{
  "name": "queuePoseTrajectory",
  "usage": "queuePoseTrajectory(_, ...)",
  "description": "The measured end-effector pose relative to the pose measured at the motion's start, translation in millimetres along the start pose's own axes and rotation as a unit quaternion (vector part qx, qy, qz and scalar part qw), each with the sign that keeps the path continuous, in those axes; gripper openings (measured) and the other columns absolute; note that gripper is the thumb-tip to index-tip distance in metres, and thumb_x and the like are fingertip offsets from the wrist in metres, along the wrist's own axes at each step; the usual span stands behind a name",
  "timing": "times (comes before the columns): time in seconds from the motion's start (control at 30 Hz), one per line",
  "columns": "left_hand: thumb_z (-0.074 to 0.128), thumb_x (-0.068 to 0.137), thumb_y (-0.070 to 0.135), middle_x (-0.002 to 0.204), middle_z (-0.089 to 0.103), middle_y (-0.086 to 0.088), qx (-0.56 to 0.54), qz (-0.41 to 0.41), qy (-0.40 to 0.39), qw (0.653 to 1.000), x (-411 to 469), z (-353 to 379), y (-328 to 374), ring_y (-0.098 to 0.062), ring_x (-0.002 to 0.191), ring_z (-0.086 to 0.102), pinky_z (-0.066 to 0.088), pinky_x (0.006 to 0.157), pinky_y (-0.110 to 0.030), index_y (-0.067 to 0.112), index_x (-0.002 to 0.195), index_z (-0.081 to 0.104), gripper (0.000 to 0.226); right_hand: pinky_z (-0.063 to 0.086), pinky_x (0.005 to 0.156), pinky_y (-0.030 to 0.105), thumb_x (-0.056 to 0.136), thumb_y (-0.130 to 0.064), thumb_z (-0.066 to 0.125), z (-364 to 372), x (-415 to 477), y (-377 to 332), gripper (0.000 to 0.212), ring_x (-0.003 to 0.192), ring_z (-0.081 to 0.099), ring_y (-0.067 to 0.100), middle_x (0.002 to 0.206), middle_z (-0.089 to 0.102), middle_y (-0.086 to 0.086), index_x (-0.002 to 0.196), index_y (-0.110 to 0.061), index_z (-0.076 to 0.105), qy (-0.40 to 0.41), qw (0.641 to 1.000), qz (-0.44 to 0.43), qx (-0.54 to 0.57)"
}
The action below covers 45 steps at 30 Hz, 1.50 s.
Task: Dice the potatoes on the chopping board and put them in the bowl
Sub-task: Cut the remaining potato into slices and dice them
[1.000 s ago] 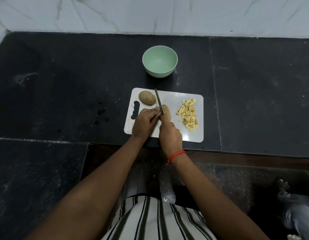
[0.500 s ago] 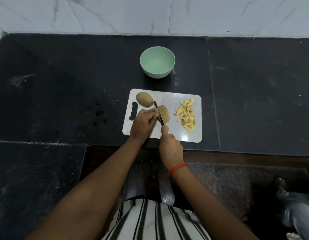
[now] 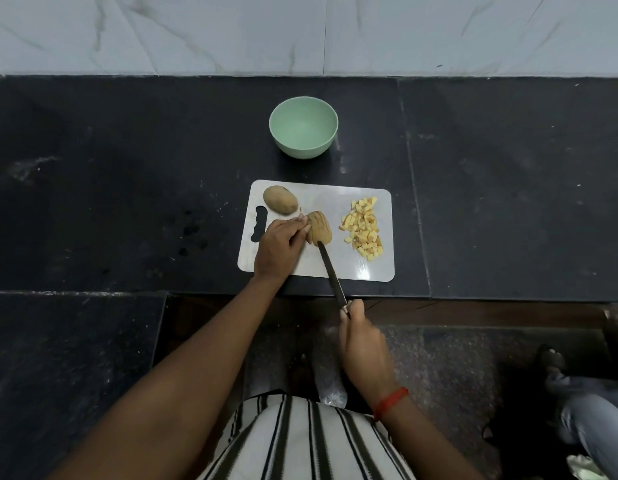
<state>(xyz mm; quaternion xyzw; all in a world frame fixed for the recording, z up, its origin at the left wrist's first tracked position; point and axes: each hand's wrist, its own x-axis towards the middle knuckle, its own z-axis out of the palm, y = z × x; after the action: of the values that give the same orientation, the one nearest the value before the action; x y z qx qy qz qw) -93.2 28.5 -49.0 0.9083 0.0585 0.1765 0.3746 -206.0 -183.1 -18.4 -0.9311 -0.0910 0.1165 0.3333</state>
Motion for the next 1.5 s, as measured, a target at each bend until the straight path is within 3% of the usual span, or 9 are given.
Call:
queuePoseTrajectory(0.1, 0.066, 0.099, 0.028, 0.125, 0.071, -0.004, -0.050, -0.040, 0.003, 0.998, -0.2, -2.2, -0.8, -0.015, 0.115, 0.064, 0.053, 0.100, -0.036, 0.011, 0.128, 0.070, 0.034, 0.029, 0.049, 0.030, 0.107, -0.029, 0.040, -16.1, 17.0, -6.6, 0.017, 0.057, 0.057, 0.025, 0.069, 0.052, -0.009, 0.094, -0.031, 0.030, 0.098, 0.992, -0.041, 0.074)
queuePoseTrajectory(0.2, 0.077, 0.090, 0.033, 0.138, 0.063, -0.002, -0.115, -0.081, -0.039, 0.989, 4.1, -6.9, -1.8, -0.015, 0.124, 0.060, 0.052, 0.105, -0.034, 0.015, 0.137, 0.062, 0.053, 0.029, 0.049, 0.027, 0.107, -0.028, 0.044, -32.3, 60.3, -9.4, 0.019, 0.054, 0.051, 0.016, 0.067, 0.046, -0.014, 0.094, -0.035, 0.031, 0.168, 0.977, -0.039, 0.130)
queuePoseTrajectory(0.33, 0.091, 0.072, 0.024, 0.159, 0.037, 0.001, 0.002, -0.026, -0.196, 0.980, 20.9, -16.4, 2.4, -0.022, 0.145, 0.035, 0.034, 0.115, -0.037, 0.025, 0.144, 0.055, 0.080, 0.034, 0.050, 0.020, 0.106, -0.023, 0.047, -45.1, 107.2, 0.8, 0.015, 0.060, 0.054, 0.006, 0.069, 0.052, -0.013, 0.094, -0.023, 0.039, 0.206, 0.960, -0.039, 0.183)
queuePoseTrajectory(0.47, 0.085, 0.074, 0.000, 0.157, 0.037, -0.006, 0.053, 0.035, -0.280, 0.958, 44.8, -21.4, 9.8, -0.026, 0.143, 0.035, 0.037, 0.111, -0.036, 0.024, 0.141, 0.059, 0.076, 0.036, 0.053, 0.013, 0.105, -0.020, 0.049, -38.5, 116.2, 13.0, 0.012, 0.062, 0.054, 0.002, 0.070, 0.053, -0.012, 0.095, -0.017, 0.043, 0.212, 0.951, -0.042, 0.220)
queuePoseTrajectory(0.63, 0.066, 0.085, -0.008, 0.160, 0.034, 0.001, 0.290, 0.166, -0.392, 0.857, 85.4, -29.2, 25.2, -0.027, 0.142, 0.034, 0.041, 0.110, -0.046, 0.037, 0.151, 0.043, 0.083, 0.037, 0.055, 0.014, 0.105, -0.017, 0.050, -29.5, 114.6, 20.6, 0.010, 0.063, 0.054, 0.002, 0.072, 0.054, -0.011, 0.097, -0.015, 0.044, 0.225, 0.943, -0.037, 0.241)
queuePoseTrajectory(0.77, 0.062, 0.086, -0.010, 0.149, 0.045, -0.001, 0.326, 0.218, -0.444, 0.806, 99.0, -26.6, 41.6, -0.025, 0.138, 0.039, 0.039, 0.109, -0.039, 0.031, 0.146, 0.050, 0.074, 0.037, 0.053, 0.016, 0.106, -0.020, 0.048, -28.5, 116.3, 21.3, 0.009, 0.062, 0.055, 0.004, 0.071, 0.055, -0.009, 0.098, -0.016, 0.044, 0.217, 0.948, -0.037, 0.229)
queuePoseTrajectory(0.97, 0.065, 0.089, 0.005, 0.132, 0.057, 0.001, 0.340, 0.221, -0.410, 0.817, 101.9, -23.0, 40.0, -0.022, 0.120, 0.051, 0.042, 0.096, -0.036, 0.030, 0.136, 0.059, 0.054, 0.040, 0.054, 0.014, 0.106, -0.022, 0.048, -26.6, 117.2, 23.3, 0.007, 0.067, 0.059, 0.003, 0.075, 0.058, -0.011, 0.100, -0.020, 0.044, 0.218, 0.949, -0.029, 0.224)
queuePoseTrajectory(1.13, 0.066, 0.088, 0.021, 0.128, 0.057, 0.003, 0.387, 0.191, -0.338, 0.836, 108.0, -16.6, 35.2, -0.023, 0.118, 0.050, 0.038, 0.102, -0.037, 0.034, 0.135, 0.058, 0.049, 0.040, 0.054, 0.017, 0.106, -0.024, 0.048, -25.2, 117.1, 23.0, 0.007, 0.066, 0.058, 0.003, 0.075, 0.058, -0.013, 0.101, -0.020, 0.045, 0.220, 0.950, -0.027, 0.222)
queuePoseTrajectory(1.5, 0.079, 0.083, 0.026, 0.127, 0.058, -0.002, 0.250, 0.050, -0.215, 0.943, 122.2, -0.4, 21.7, -0.028, 0.119, 0.049, 0.043, 0.098, -0.040, 0.030, 0.134, 0.061, 0.055, 0.045, 0.054, 0.032, 0.106, -0.027, 0.047, -24.8, 117.8, 22.5, 0.007, 0.067, 0.060, 0.006, 0.075, 0.058, -0.015, 0.102, -0.021, 0.045, 0.221, 0.953, -0.017, 0.205)
